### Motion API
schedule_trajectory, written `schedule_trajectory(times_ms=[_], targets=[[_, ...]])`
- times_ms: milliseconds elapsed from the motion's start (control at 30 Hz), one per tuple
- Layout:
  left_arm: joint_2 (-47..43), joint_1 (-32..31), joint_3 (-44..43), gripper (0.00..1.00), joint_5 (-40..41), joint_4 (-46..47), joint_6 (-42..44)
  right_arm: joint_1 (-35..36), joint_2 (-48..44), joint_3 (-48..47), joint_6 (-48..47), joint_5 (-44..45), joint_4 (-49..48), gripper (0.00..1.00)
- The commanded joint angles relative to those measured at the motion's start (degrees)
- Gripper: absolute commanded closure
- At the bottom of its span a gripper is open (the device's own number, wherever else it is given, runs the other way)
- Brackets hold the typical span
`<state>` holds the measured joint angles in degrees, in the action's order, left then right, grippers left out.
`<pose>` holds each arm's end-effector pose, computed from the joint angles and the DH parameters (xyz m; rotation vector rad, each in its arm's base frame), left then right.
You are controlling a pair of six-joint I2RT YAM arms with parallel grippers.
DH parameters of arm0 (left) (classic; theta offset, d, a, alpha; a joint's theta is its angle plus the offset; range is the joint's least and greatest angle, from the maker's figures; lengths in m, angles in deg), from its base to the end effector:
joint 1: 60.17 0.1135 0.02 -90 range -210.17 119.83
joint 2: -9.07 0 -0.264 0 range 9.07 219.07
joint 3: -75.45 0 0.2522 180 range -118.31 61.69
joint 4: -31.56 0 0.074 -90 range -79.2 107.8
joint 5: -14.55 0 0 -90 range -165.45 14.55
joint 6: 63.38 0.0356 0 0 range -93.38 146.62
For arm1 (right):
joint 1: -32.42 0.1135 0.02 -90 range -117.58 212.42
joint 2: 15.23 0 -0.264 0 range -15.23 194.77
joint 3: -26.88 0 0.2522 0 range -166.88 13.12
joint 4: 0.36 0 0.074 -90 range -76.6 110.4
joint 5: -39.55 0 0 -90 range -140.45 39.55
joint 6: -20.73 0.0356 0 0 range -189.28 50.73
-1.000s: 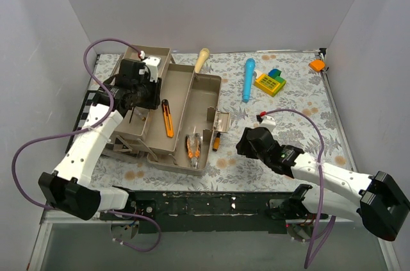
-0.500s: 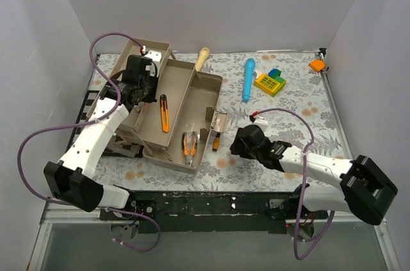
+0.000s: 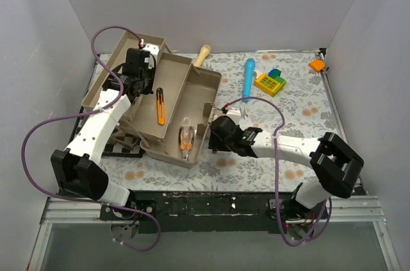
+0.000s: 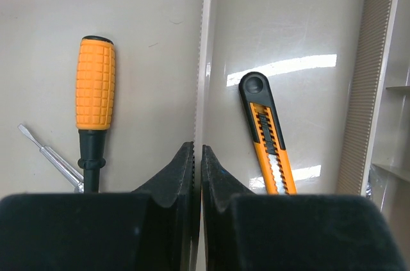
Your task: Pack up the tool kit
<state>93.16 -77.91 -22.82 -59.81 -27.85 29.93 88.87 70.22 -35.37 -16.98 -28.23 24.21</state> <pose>0.3016 -0.0864 0.3610 0.2958 2.3130 0.1968 0.1785 0.2449 0.1981 0.0935 2.3737 0.4725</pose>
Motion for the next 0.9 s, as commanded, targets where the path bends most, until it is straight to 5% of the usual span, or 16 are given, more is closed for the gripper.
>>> schedule_trajectory(times_ms=[0,300,567,867], targets=[[1.07,1.48,-0.75,1.0,1.33,8.38,-0.41,1.74,5.41,-7.49,0.09,6.87,9.48,0.35],[-2.18,1.65,3.21,1.0,-4.03,11.19,-1.2,1.83,10.17,-11.19,0.97,8.46,13.36,0.4],[-3.67,1.65,5.32,1.0,-8.6,11.81,-2.08,0.6,9.3,-5.32,1.06,3.99,6.35,0.57],[-3.85,1.65,6.11,1.0,-10.63,12.16,-2.7,-1.51,9.73,-3.81,-3.15,2.57,3.96,0.57]])
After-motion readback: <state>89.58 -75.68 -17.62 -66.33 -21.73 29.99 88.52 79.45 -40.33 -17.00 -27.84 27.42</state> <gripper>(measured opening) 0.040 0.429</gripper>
